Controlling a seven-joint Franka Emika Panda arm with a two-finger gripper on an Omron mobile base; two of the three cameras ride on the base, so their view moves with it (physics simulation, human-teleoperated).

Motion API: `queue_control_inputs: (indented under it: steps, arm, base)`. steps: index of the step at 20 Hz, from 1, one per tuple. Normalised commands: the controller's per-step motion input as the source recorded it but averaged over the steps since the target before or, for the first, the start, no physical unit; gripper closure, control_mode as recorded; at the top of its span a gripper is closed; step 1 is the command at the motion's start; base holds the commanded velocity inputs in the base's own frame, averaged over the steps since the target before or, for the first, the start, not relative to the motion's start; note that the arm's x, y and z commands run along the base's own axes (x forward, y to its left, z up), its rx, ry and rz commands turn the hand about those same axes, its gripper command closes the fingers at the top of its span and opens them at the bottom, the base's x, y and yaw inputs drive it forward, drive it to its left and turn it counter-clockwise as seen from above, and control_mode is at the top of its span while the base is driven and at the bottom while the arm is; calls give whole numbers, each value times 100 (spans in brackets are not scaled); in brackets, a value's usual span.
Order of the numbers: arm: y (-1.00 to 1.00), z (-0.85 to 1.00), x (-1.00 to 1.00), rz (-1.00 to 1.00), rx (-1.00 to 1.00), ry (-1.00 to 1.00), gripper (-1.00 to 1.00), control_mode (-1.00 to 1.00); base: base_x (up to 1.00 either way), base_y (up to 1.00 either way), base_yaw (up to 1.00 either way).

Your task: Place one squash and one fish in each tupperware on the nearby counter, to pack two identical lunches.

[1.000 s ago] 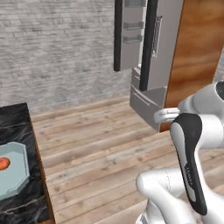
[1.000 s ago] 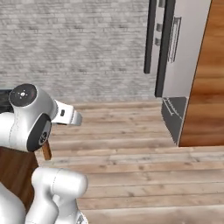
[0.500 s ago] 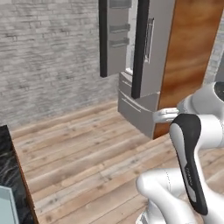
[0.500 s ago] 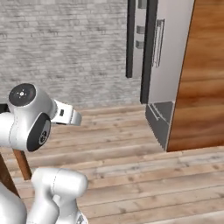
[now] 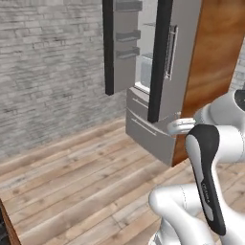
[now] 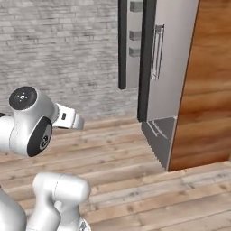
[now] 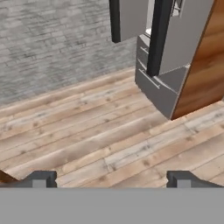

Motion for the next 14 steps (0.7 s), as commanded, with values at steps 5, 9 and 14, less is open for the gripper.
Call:
queue_control_inputs:
  steps: [5, 9, 14]
  arm:
    - [0, 0, 0, 0, 0, 0, -100, 100]
    - [0, 0, 0, 0, 0, 0, -100, 100]
    - [0, 0, 0, 0, 0, 0, -100, 100]
  base:
    - [86, 0, -27]
    - [80, 8, -37]
    - [68, 36, -41]
